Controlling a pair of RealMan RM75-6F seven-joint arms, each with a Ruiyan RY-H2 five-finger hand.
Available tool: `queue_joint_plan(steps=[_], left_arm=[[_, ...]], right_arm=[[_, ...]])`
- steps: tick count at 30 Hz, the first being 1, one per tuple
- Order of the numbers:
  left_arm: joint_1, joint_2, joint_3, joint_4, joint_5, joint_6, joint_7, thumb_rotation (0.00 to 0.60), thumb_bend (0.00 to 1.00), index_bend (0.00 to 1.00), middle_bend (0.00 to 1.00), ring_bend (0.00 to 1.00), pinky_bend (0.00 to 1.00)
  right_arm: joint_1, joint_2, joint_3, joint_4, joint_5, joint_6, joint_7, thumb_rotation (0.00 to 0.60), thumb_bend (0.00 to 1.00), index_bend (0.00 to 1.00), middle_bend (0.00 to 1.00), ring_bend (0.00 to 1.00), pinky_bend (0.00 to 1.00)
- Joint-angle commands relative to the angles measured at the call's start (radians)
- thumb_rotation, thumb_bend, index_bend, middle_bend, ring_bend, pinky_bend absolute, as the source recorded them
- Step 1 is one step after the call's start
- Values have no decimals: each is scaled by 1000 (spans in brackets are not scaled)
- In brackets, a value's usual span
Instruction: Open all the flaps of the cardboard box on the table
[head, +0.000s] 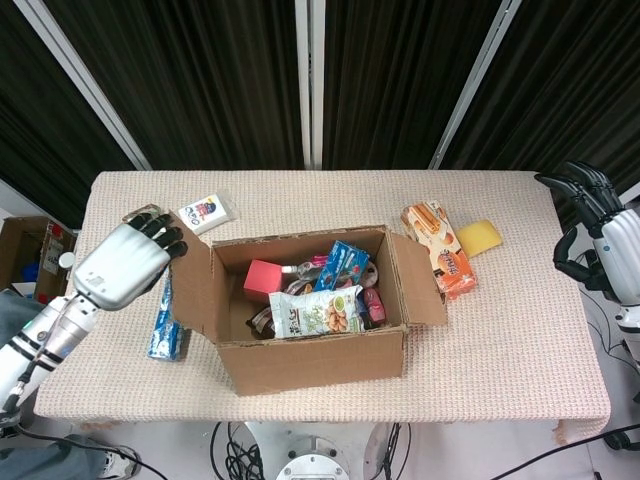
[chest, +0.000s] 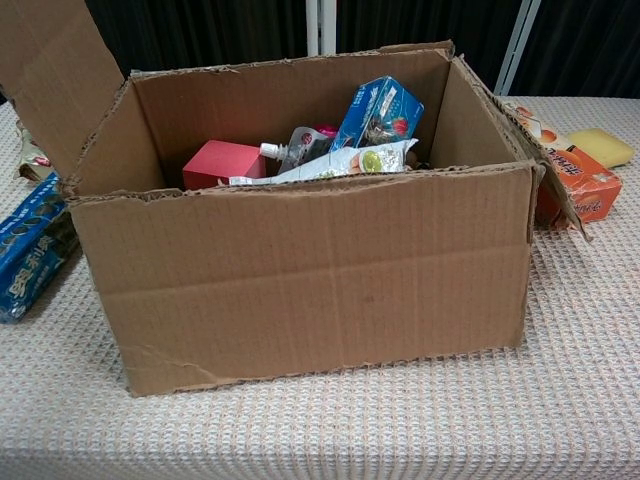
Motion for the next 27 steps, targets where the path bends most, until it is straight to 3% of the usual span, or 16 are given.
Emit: queue_joint_plan(steps=[1, 8, 14, 16, 18, 19, 23, 27], left_arm=[[83, -23, 27, 81, 84, 82, -113, 600, 691, 378, 298, 183, 303], [179, -56, 37, 196, 105, 197, -241, 600, 691, 346, 291, 182, 304], [273, -90, 24, 269, 40, 316, -310, 600, 650, 289, 280, 183, 306], [318, -133, 27, 275, 10, 364, -302, 600, 436, 266, 279, 183, 308], [358, -173, 42, 279, -15, 390, -269, 600, 134, 234, 272, 183, 309], [384, -204, 53, 284, -31, 405, -247, 600, 54, 223, 268, 184, 309], [454, -289, 85, 321, -103, 411, -220, 600, 9, 172, 231, 183, 306], [508, -346, 103, 379, -134, 428, -210, 600, 10, 143, 176, 167, 298]], right_arm=[[3, -3, 1, -6, -1, -3, -10, 600, 847, 117, 149, 0, 0], [5, -4, 2, -22, 4, -11, -29, 600, 847, 117, 149, 0, 0], [-18, -4, -19, -21, -10, 0, -90, 600, 843, 114, 141, 0, 0], [-48, -10, -48, -19, -11, 3, -224, 600, 826, 96, 122, 0, 0], [-84, -31, -75, -17, 0, 17, -376, 600, 789, 53, 89, 0, 0], [-110, -56, -92, -13, 11, 32, -466, 600, 744, 23, 65, 0, 0], [-188, -149, -146, 13, 48, 70, -601, 600, 600, 0, 3, 0, 0], [-255, -240, -182, 76, 63, 123, -643, 600, 576, 0, 0, 0, 0]])
